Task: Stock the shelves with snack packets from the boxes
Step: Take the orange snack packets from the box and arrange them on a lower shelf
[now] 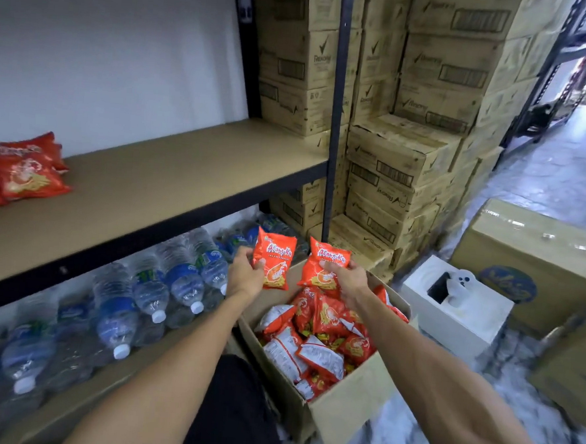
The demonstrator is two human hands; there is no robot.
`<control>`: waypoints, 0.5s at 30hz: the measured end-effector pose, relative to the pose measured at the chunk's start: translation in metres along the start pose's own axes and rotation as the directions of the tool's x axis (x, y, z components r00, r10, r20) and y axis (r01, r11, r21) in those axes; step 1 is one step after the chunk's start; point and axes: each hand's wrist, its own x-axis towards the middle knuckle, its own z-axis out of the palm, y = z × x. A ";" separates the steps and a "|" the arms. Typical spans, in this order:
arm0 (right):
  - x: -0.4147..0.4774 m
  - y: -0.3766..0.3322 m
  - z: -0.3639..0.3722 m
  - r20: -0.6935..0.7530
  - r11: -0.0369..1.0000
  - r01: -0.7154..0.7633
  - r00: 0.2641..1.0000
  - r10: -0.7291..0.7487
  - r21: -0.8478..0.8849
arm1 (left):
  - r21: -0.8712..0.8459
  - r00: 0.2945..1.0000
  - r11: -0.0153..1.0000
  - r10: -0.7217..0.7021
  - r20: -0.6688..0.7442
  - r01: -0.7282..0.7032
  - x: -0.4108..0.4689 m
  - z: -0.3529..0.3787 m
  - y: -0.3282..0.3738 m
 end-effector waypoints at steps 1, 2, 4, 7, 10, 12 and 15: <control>-0.006 -0.007 0.003 0.008 1.000 0.027 1.000 -0.027 0.001 | -0.006 1.000 1.000 0.003 -0.003 -0.003 -0.002 -0.009 0.007; -0.011 -0.013 0.007 0.020 0.999 0.053 0.998 -0.053 0.008 | -0.012 1.000 1.000 0.011 -0.005 -0.011 -0.004 -0.017 0.012; -0.023 -0.028 0.019 0.073 0.995 0.100 0.992 -0.101 0.018 | -0.017 0.999 0.999 0.030 -0.018 -0.031 -0.005 -0.039 0.022; -0.041 -0.048 0.044 0.149 0.981 0.195 0.970 -0.191 -0.009 | -0.037 0.996 0.997 0.060 -0.062 -0.063 -0.003 -0.074 0.034; -0.063 -0.066 0.072 0.218 0.955 0.293 0.936 -0.276 -0.051 | -0.064 0.992 0.995 0.071 -0.107 -0.078 -0.005 -0.110 0.045; -0.073 -0.075 0.092 0.251 0.937 0.345 0.913 -0.321 -0.056 | -0.049 0.987 0.995 0.082 -0.138 -0.089 -0.009 -0.133 0.050; -0.089 -0.091 0.127 0.321 0.920 0.389 0.877 -0.357 -0.041 | -0.070 0.985 0.993 0.089 -0.149 -0.100 -0.013 -0.170 0.050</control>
